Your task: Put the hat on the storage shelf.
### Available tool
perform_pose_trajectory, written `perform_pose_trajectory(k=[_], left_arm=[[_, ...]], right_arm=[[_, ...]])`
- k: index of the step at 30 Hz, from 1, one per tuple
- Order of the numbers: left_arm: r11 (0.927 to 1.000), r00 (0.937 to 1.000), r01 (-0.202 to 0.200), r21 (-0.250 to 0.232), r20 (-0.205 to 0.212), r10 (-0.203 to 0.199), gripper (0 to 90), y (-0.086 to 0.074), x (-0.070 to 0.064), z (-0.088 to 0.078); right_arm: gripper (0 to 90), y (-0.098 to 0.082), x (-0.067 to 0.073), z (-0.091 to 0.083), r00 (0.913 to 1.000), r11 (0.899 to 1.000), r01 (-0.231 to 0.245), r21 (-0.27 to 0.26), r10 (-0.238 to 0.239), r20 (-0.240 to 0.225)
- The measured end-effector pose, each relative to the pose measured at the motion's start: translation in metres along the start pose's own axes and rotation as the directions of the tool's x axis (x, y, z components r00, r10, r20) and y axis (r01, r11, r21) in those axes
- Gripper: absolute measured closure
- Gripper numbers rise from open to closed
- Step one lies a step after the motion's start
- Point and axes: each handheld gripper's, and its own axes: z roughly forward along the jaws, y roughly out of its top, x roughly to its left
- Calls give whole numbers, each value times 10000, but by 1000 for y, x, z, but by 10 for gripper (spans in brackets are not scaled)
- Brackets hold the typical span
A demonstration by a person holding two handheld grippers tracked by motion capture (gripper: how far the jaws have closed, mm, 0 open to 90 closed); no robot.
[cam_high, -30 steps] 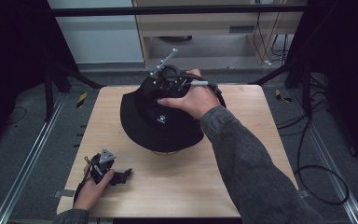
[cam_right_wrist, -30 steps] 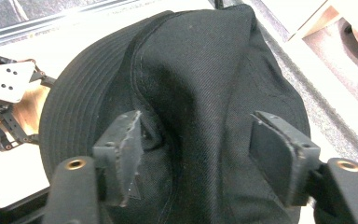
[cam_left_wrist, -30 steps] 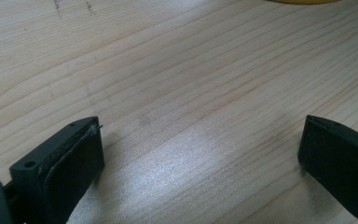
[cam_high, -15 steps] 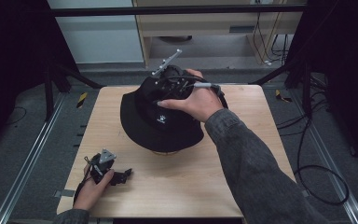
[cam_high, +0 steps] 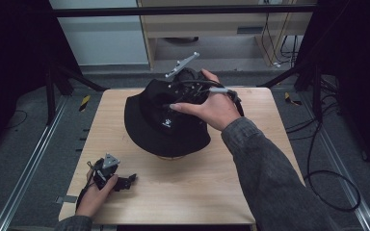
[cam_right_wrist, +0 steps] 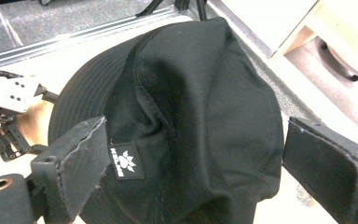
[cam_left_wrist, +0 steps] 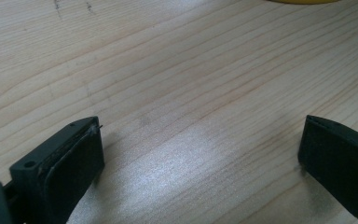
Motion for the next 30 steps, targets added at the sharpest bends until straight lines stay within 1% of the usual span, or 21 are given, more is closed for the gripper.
perform_pose_trajectory(k=[6, 9, 11, 13, 15, 19, 22, 25, 30], left_arm=[[10000, 10000, -3, -5, 1, 3, 0, 0, 0, 0], [10000, 10000, 17, -5, 1, -17, 0, 0, 0, 0], [10000, 10000, 18, -5, 7, -18, 0, 0, 0, 0], [10000, 10000, 23, -4, 10, -23, 0, 0, 0, 0], [10000, 10000, 19, -2, 7, -19, 0, 0, 0, 0], [10000, 10000, 24, -24, 7, -24, 0, 0, 0, 0], [10000, 10000, 23, -29, 4, -23, 0, 0, 0, 0], [10000, 10000, 34, -35, -6, -34, 0, 0, 0, 0], [10000, 10000, 39, -41, -8, -39, 0, 0, 0, 0]], right_arm=[[60, -7, -3, -11, 9999, 9996, -66, -282, 69, 108], [60, -12, -6, -17, 9997, 9991, -159, -385, 166, 177], [58, -16, -9, -20, 9995, 9987, -275, -432, 281, 141], [59, -20, -11, -23, 9992, 9982, -322, -503, 334, 238], [59, -24, -13, -26, 9986, 9971, -464, -610, 480, 244], [59, -34, -19, -32, 9971, 9955, -611, -719, 641, 405], [59, -43, -23, -38, 9951, 9935, -780, -824, 826, 540], [59, -52, -27, -44, 9926, 9902, -1008, -967, 1067, 581], [57, -66, -32, -52, 9892, 9876, -1228, -980, 1298, 687]])
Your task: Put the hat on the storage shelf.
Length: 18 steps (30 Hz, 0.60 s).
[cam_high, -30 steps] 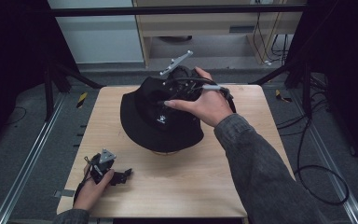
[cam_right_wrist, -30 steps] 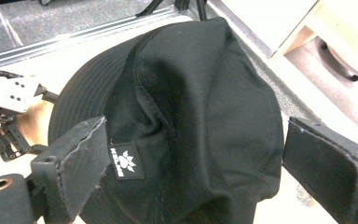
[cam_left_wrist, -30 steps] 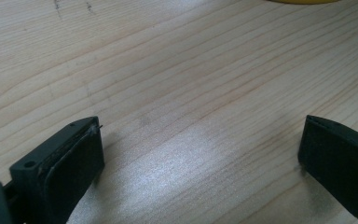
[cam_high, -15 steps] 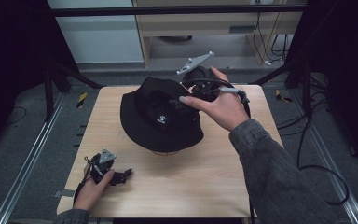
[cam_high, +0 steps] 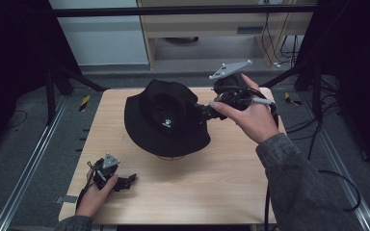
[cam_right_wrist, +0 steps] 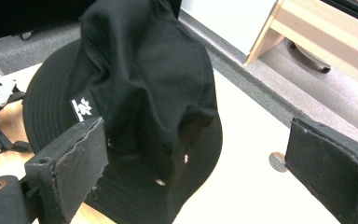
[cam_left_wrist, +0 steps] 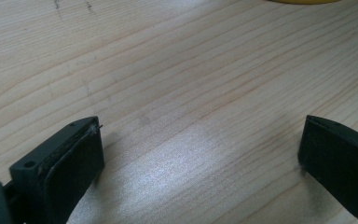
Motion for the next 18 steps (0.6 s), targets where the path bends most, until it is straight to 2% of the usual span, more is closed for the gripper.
perform_pose_trajectory(k=[6, 9, 11, 18], left_arm=[[10000, 10000, -10, 3, -1, 10, 0, 0, 0, 0], [10000, 10000, 18, 5, 3, -18, 0, 0, 0, 0], [10000, 10000, -10, 33, 9, 10, 0, 0, 0, 0], [10000, 10000, -12, 30, 9, 12, 0, 0, 0, 0]], right_arm=[[53, -18, -7, -6, 9997, 9997, -231, -30, 231, 91], [54, -31, -10, -5, 9977, 9983, -571, -130, 575, 360], [56, -41, -11, -5, 9957, 9964, -815, -218, 824, 415], [58, -86, -11, 0, 9927, 9931, -1166, 157, 1160, 342]])
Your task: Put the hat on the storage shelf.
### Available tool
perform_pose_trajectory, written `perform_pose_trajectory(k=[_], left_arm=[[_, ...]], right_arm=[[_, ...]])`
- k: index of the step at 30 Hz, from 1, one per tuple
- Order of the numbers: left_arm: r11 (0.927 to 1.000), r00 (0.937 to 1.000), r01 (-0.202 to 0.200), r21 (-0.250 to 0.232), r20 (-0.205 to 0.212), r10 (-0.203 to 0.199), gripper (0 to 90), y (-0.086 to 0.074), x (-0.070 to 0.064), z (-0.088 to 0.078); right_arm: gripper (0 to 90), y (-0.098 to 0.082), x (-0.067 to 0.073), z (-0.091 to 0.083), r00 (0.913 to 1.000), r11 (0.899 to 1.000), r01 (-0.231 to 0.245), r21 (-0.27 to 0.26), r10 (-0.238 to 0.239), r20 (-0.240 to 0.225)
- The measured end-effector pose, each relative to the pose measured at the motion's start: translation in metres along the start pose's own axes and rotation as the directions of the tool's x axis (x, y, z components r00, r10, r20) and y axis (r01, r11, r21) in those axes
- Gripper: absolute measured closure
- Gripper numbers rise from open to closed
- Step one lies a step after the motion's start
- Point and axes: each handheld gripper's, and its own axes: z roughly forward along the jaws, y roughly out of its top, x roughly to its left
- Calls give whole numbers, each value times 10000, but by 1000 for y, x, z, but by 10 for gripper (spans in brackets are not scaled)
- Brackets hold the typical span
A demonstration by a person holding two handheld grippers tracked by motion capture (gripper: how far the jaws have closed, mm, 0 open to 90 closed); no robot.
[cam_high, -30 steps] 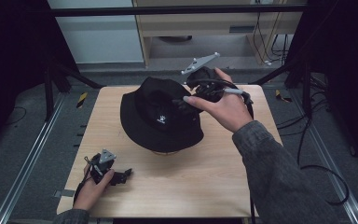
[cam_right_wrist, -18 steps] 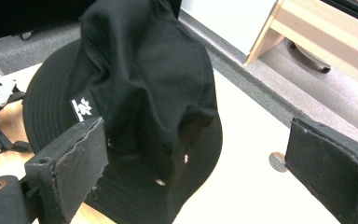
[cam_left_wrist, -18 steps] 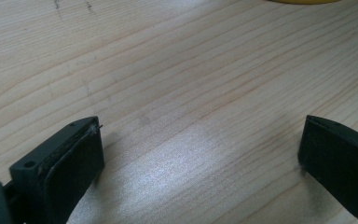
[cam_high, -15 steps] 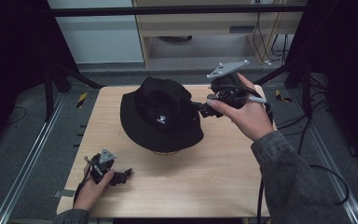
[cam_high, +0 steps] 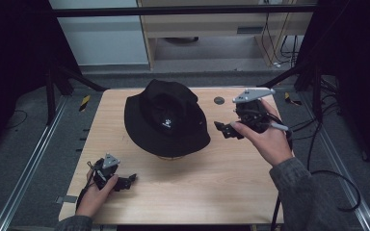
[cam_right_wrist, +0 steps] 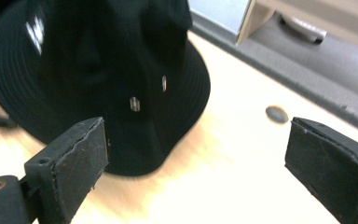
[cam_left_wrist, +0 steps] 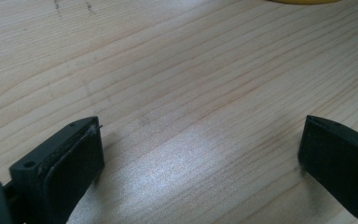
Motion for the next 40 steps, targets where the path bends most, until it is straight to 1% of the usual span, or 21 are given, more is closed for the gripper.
perform_pose_trajectory(k=[3, 4, 5, 10, 12, 15, 19, 20, 26, 28, 30, 31, 32, 34, 36, 37, 38, 39, 40], left_arm=[[10000, 10000, 2, 3, -1, -2, 0, 0, 0, 0], [10000, 10000, 2, 1, -2, -2, 0, 0, 0, 0], [10000, 10000, 0, 2, -2, 0, 0, 0, 0, 0], [10000, 10000, 7, -5, -1, -7, 0, 0, 0, 0], [10000, 10000, 5, -5, -4, -5, 0, 0, 0, 0], [10000, 10000, 3, -1, -6, -3, 0, 0, 0, 0], [10000, 10000, -3, 8, -4, 3, 0, 0, 0, 0], [10000, 10000, -3, 10, -4, 3, 0, 0, 0, 0], [10000, 10000, 7, -6, -6, -7, 0, 0, 0, 0], [10000, 10000, 20, -18, -6, -20, 0, 0, 0, 0], [10000, 10000, 22, -21, -5, -22, 0, 0, 0, 0], [10000, 10000, -15, 10, -6, 15, 0, 0, 0, 0], [10000, 10000, -18, 16, -7, 18, 0, 0, 0, 0], [10000, 10000, -20, 15, -5, 20, 0, 0, 0, 0], [10000, 10000, -19, 18, -7, 19, 0, 0, 0, 0], [10000, 10000, -19, 16, -5, 19, 0, 0, 0, 0], [10000, 10000, -19, 16, -5, 19, 0, 0, 0, 0], [10000, 10000, -24, 18, -2, 24, 0, 0, 0, 0], [10000, 10000, -22, 18, 1, 22, 0, 0, 0, 0]], right_arm=[[64, -26, -3, 5, 9992, 9991, -388, 165, 389, -50], [64, -35, -4, 7, 9990, 9988, -442, 210, 443, -69], [67, -43, -4, 8, 9981, 9979, -609, 224, 611, -74], [71, -86, -8, 18, 9933, 9923, -1150, 454, 1155, -95], [75, -101, -9, 22, 9895, 9886, -1432, 471, 1439, -112], [77, -122, -8, 29, 9850, 9831, -1707, 656, 1719, -136], [78, -145, -7, 41, 9789, 9752, -2022, 897, 2040, -111], [78, -151, -6, 44, 9758, 9713, -2162, 992, 2183, -107], [84, -182, -2, 65, 9756, 9594, -2193, 1776, 2182, 258], [86, -190, -1, 70, 9728, 9535, -2314, 1932, 2294, 329], [86, -194, 0, 73, 9722, 9515, -2340, 1995, 2293, 469], [86, -194, 0, 73, 9722, 9515, -2340, 1995, 2293, 469], [81, -197, 1, 75, 9734, 9534, -2278, 1976, 2182, 697], [81, -197, 2, 75, 9742, 9551, -2236, 1946, 2127, 753], [74, -199, 4, 77, 9810, 9632, -1850, 1952, 1692, 951], [59, -200, 6, 78, 9816, 9655, -1796, 1884, 1631, 997], [59, -200, 6, 78, 9816, 9655, -1796, 1884, 1631, 997], [49, -203, 7, 78, 9805, 9709, -1805, 1571, 1651, 1062], [46, -205, 7, 79, 9801, 9735, -1807, 1403, 1664, 1081]])
